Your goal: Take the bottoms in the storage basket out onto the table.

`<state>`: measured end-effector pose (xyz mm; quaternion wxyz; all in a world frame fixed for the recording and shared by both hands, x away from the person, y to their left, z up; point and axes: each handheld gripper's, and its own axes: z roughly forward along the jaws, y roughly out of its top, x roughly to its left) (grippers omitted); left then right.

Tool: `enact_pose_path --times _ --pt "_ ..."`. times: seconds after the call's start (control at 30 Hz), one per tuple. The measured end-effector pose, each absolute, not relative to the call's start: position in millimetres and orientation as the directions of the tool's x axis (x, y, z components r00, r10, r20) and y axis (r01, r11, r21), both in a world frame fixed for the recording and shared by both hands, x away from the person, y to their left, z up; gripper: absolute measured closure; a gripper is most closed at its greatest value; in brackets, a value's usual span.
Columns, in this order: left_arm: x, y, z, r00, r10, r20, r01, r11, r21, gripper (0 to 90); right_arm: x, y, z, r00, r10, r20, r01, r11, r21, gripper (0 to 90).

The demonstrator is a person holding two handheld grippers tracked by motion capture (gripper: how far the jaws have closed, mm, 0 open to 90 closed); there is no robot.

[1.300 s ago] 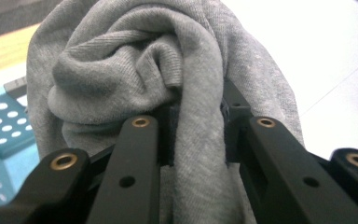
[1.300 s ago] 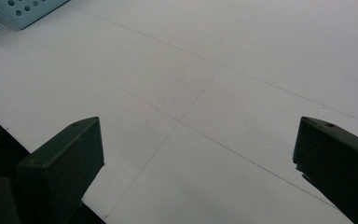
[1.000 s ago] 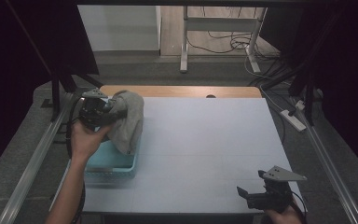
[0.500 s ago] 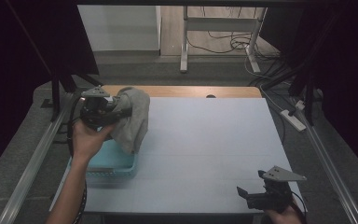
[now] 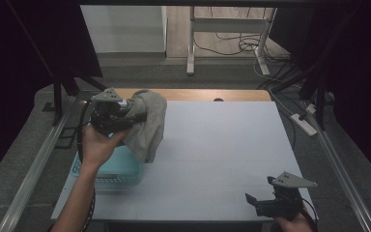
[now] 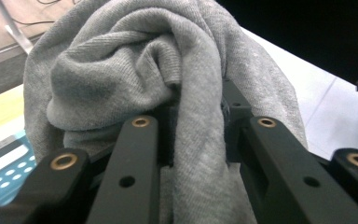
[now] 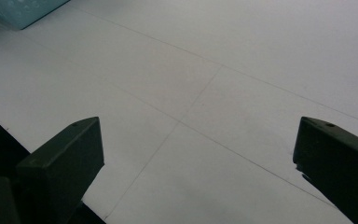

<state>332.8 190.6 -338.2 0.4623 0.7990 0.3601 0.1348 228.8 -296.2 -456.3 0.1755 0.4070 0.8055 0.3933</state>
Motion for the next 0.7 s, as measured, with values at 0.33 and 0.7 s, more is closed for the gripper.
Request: enact_pose_path --times 0.33,0.7 --pt "330 174 -334 0.733 0.671 -0.116 0.434 -0.329 0.838 73.5 230 -297 -456 -0.605 0.795 0.044 0.523 0.355 0.775 2.3" --pt "336 150 -325 0.780 0.615 -0.116 0.404 -0.353 0.844 73.5 231 -296 -457 -0.603 0.796 0.044 0.530 0.360 0.768 2.3"
